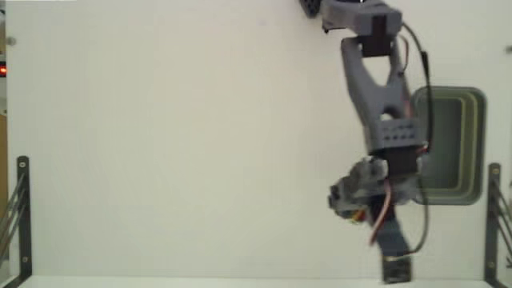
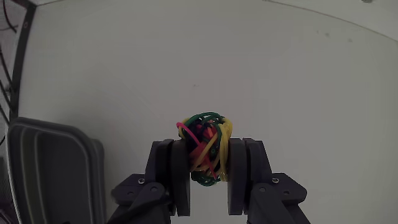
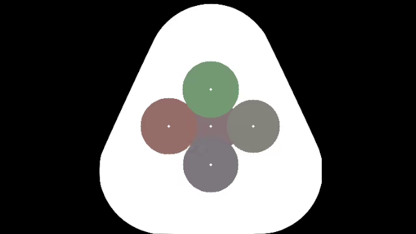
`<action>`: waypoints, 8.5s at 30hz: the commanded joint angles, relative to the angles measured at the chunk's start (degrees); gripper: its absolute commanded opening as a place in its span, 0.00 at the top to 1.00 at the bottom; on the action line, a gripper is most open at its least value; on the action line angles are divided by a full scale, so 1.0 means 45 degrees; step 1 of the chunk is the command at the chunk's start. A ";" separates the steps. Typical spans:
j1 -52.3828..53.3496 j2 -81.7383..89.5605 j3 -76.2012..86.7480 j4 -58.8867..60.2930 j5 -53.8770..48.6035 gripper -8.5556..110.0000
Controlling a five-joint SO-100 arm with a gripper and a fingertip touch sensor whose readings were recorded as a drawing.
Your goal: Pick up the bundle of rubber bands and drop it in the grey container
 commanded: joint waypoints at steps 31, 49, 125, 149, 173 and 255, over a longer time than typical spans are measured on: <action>-0.5391 0.3678 0.2980 -0.0689 0.0059 0.67; -0.6475 0.4204 0.3629 -0.0809 0.0059 0.67; -0.6468 0.4214 0.3638 -0.0809 0.0059 0.00; -0.4825 0.6368 0.5776 -0.0798 0.0059 0.00; -0.1652 1.0525 0.9903 -0.0776 0.0059 0.00; 0.1836 1.5097 1.4441 -0.0751 0.0059 0.00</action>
